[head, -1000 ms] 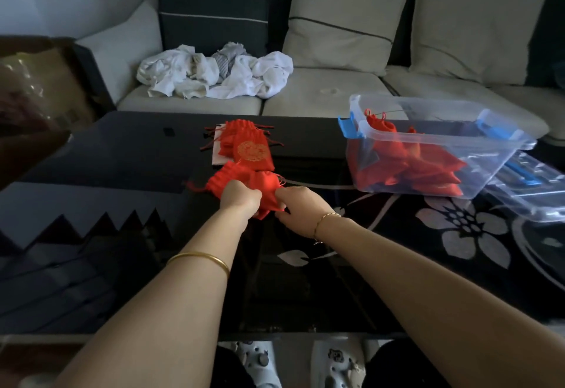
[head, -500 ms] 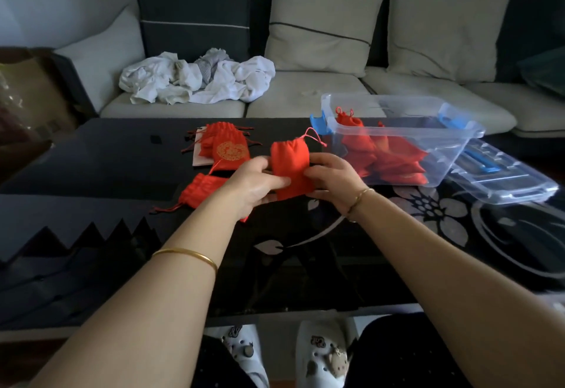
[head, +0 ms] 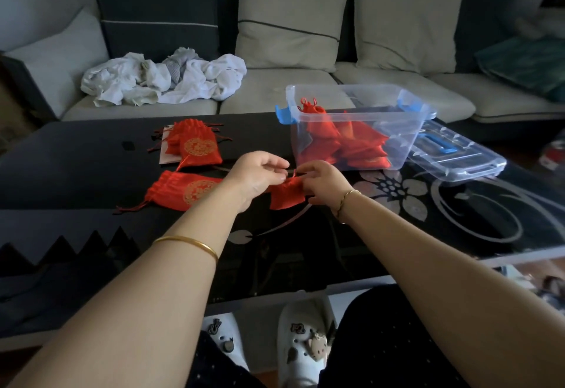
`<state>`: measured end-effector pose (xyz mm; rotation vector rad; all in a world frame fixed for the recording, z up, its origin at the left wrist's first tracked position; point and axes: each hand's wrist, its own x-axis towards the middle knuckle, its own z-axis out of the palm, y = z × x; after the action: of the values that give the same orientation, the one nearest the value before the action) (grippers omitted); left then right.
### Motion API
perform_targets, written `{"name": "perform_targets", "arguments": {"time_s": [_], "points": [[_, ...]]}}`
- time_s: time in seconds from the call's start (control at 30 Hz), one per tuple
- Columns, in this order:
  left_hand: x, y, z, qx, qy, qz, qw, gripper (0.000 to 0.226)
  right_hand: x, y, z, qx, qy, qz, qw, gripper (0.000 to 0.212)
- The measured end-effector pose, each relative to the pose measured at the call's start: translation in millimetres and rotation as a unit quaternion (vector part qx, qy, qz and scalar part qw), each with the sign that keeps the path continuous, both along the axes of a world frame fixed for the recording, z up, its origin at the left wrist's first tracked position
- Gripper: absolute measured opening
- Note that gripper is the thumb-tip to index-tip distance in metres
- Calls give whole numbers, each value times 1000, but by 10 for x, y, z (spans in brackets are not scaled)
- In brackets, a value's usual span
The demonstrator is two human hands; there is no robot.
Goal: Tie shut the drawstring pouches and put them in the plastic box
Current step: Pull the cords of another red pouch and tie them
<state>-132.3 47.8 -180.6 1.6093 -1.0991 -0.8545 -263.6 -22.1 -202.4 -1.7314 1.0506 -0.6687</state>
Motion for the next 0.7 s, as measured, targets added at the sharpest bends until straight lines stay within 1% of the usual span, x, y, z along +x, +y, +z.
{"name": "perform_targets", "arguments": {"time_s": [0.07,0.17,0.23,0.37,0.43,0.53,0.6,0.7], "points": [[-7,-25,-4,-3,-23,12,1000,24,-14,17,44,17,-17,8,1000,38],[2,-54,-26,-2,-28,38,999,24,-22,33,75,15,-3,46,999,35],[22,-64,-38,2,-32,61,998,22,-27,37,53,12,6,57,998,28],[69,-75,-36,12,-27,109,994,19,-50,-3,14,-8,7,48,999,8],[82,-72,-13,14,-33,132,991,19,-43,-52,3,-13,8,31,999,13],[108,-76,41,2,-41,173,984,21,-19,-95,2,-2,-23,8,1000,23],[145,-98,70,-10,-1,198,980,23,-13,-111,-2,-14,-26,-11,999,22],[203,-96,114,-20,103,221,970,33,-29,-135,-21,-40,-27,-49,998,23]]}}
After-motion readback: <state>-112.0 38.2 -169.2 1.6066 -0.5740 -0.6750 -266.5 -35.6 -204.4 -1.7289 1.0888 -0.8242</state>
